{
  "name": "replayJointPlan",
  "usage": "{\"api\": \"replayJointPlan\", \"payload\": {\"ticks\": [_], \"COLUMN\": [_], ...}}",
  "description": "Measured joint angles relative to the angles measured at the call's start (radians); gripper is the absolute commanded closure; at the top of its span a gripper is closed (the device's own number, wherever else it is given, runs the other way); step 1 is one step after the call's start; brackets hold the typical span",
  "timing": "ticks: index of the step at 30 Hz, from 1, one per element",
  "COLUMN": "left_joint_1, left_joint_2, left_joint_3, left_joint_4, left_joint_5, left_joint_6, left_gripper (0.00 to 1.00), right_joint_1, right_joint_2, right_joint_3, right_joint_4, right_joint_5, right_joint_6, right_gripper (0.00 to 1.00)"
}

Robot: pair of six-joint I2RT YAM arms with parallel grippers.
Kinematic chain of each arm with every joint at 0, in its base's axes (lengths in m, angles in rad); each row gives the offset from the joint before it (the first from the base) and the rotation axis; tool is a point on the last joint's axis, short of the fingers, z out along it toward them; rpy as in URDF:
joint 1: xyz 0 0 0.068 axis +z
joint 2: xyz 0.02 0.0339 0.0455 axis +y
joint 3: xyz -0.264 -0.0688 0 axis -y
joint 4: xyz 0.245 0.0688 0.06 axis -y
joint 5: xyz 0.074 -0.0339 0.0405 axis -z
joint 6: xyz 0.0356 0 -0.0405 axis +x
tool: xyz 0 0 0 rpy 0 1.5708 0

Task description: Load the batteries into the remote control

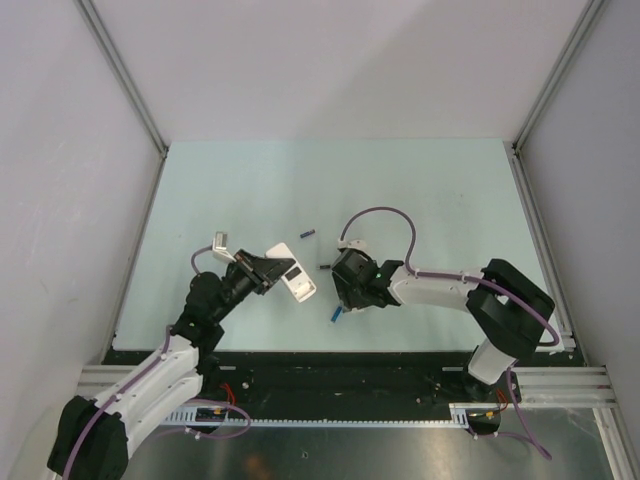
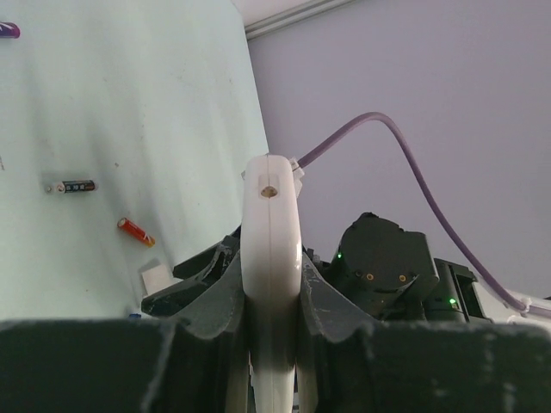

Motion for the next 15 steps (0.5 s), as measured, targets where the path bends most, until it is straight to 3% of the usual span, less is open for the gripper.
{"api": "replayJointPlan", "payload": {"ticks": [8,15], "left_joint_1": [0.0,0.0], "left_joint_2": [0.003,0.003], "left_joint_3": [0.0,0.0], "left_joint_4": [-0.014,-0.021], "left_joint_5": [0.0,0.004], "left_joint_6": [0.001,0.002], "left_gripper": [1.0,1.0], "right_joint_1": [-0.01,-0.066], "right_joint_2": [0.02,0.022], "right_joint_3": [0.013,0.016], "right_joint_4": [-0.004,-0.018], "right_joint_5": [0.052,0.075], "right_joint_6": [0.019,0.045], "right_gripper": [0.5,0.53]}}
